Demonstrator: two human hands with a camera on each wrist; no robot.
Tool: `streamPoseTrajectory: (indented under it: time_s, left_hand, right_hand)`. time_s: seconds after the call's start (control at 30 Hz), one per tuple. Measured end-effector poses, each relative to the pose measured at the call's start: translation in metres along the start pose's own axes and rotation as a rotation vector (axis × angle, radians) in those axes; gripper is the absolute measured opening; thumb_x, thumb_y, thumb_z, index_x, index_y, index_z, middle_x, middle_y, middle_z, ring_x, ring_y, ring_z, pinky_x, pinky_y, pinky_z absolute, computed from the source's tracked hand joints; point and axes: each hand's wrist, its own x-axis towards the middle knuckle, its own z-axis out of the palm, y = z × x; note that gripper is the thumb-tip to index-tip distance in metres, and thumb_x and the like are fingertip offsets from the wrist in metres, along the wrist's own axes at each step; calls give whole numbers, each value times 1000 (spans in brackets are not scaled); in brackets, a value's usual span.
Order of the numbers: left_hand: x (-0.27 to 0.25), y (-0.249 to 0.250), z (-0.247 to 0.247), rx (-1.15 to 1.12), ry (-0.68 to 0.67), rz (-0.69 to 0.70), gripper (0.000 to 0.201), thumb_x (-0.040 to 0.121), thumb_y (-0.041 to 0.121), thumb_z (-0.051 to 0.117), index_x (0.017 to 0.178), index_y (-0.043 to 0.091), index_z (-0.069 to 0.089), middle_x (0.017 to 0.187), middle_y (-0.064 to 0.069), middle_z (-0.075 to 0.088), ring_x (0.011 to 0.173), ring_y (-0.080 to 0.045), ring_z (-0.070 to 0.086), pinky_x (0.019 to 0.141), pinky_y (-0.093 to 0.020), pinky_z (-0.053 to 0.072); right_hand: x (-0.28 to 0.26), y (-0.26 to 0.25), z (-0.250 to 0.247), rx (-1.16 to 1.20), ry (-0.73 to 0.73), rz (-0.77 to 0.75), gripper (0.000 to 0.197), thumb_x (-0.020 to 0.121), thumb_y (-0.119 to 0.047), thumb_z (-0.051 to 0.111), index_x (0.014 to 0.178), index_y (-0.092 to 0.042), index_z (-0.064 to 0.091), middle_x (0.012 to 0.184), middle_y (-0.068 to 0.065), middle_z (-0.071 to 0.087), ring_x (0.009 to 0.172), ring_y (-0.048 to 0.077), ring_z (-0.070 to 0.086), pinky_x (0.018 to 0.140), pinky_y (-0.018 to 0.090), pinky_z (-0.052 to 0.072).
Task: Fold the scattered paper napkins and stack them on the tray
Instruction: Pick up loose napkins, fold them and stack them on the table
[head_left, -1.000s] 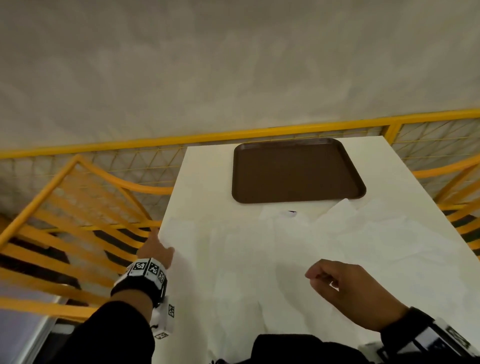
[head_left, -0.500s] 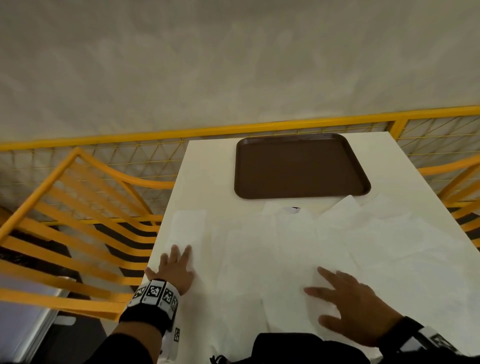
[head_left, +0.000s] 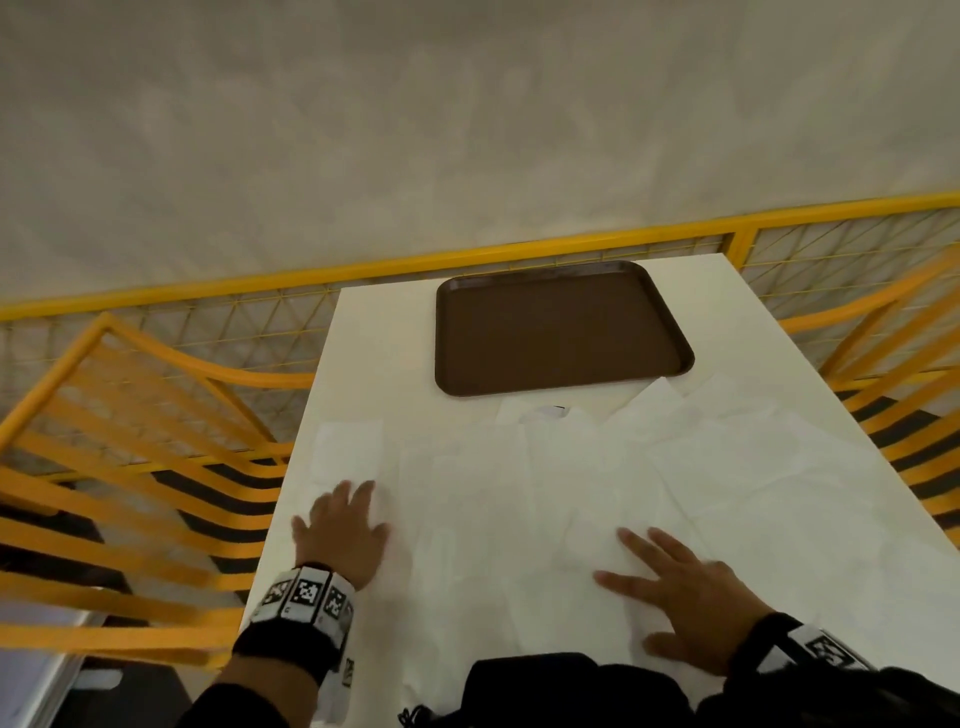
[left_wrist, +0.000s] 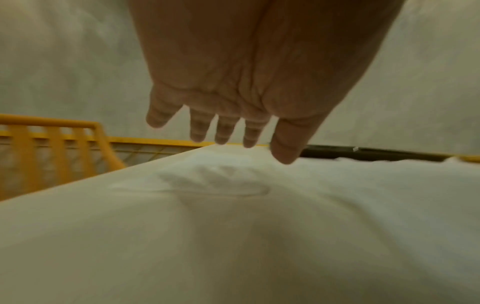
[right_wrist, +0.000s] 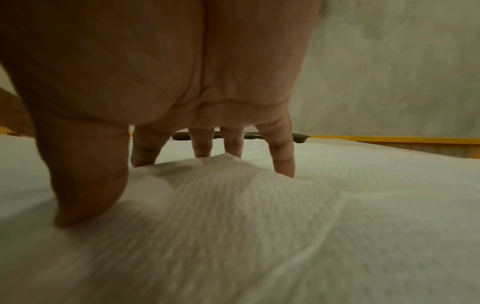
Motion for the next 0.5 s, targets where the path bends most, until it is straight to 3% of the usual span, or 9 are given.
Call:
streamPoseTrajectory:
  time_s: [0.07,0.13,0.2,0.27,0.37,0.43,0.5]
  left_hand:
    - [-12,21,-5,-176,-68,188,54,77,59,53,123,32,45,130,1,48,119,-20,47,97,-33,39]
    - [-28,40,-5,-218,-281,377,54,64,61,66,108,37,45,109,7,51,103,-15,52,87,-27,40]
    - [-40,53,1,-68,-351,466,67,60,54,76,115,36,44,108,10,47,107,-15,49,93,-31,38]
    - [-45,62,12,83,-318,478,71,60,52,77,119,32,43,108,9,46,109,-17,47,96,-34,35]
    - [-48,67,22,124,-317,455,40,65,47,75,88,35,45,98,9,43,99,-16,45,92,-33,35]
    - [-46,65,25,37,-322,413,38,62,47,75,76,36,42,100,8,42,101,-16,46,92,-31,39]
    - [-46,63,27,-92,-282,392,59,53,57,77,101,37,47,110,9,39,109,-16,46,96,-34,42]
  right_hand:
    - [-1,1,-1,-6,-1,-1,72,85,-56,52,116,-75,-11,156,-13,-24,147,18,-13,109,49,28]
    - [-1,2,-1,-1,4,-3,72,85,-56,52,116,-75,-9,156,-13,-23,146,17,-13,109,50,27]
    - [-1,3,1,10,3,3,73,85,-55,54,117,-74,-8,156,-14,-22,146,16,-13,110,51,26]
    - [0,4,3,13,4,7,75,85,-53,55,121,-73,-8,157,-14,-22,146,16,-13,110,51,25]
    - [1,3,6,34,-6,26,80,85,-50,57,136,-65,-3,157,-13,-20,146,17,-13,112,55,21]
    - [2,1,5,45,-10,41,80,85,-47,59,139,-62,2,158,-12,-18,147,19,-12,113,56,16]
    - [2,-3,3,35,-10,58,79,85,-45,61,141,-58,6,159,-9,-13,147,22,-8,114,56,11]
